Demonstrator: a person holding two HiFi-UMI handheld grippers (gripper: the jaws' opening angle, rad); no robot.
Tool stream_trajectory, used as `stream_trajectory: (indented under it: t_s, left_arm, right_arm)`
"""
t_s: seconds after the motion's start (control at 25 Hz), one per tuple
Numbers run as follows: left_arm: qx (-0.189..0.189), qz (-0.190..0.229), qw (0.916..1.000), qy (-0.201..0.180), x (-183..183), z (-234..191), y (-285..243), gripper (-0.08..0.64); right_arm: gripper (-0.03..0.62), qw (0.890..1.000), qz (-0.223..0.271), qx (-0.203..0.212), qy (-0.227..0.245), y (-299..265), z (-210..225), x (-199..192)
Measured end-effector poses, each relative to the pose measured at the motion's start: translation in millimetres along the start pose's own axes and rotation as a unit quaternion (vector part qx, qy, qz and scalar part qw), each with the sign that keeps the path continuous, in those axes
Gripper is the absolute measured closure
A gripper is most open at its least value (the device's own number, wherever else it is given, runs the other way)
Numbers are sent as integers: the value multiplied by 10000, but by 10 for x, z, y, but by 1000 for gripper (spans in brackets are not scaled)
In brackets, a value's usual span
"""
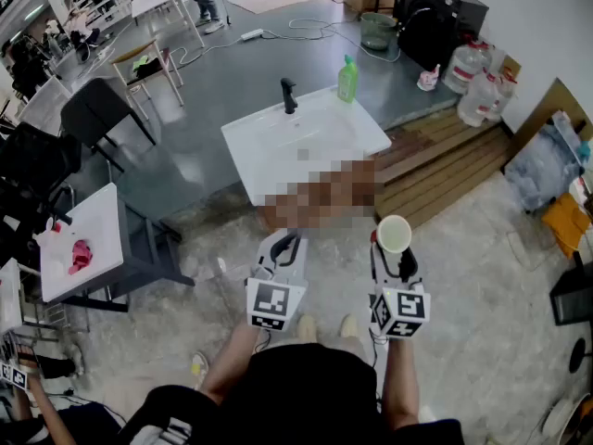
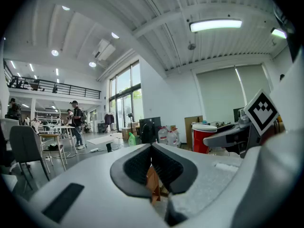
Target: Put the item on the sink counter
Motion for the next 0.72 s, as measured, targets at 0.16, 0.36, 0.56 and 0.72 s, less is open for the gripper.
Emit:
stream_trajectory:
  t_s: [0.16,0.36,0.56,0.72]
  left_arm:
    - [-19,3,10000,10,-3,-32,4,558]
    - [-44,20,10000,36,-26,-73,-11,558]
    - [-72,17,10000,46,-59,-82,-103,558]
    - [-90,-12,9999,44,-83,-93,-257,558]
  right_arm:
    - [337,10000,27,-7,34,-2,-25,25]
    - [336,10000,56,-8,63,-23,-60,33]
    - [336,10000,69,-31,7,-95,-12,7]
    - [336,10000,42,-27,-35,-220,73,-7]
Point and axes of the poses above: the fingertips, and each gripper's own axes: y backward along the fingers, z to its right, x out of its top, the point moved 6 cm from there along y, backward along the fingers, and after that the axes turned 13 degrees about z, right-handed, at the moved point
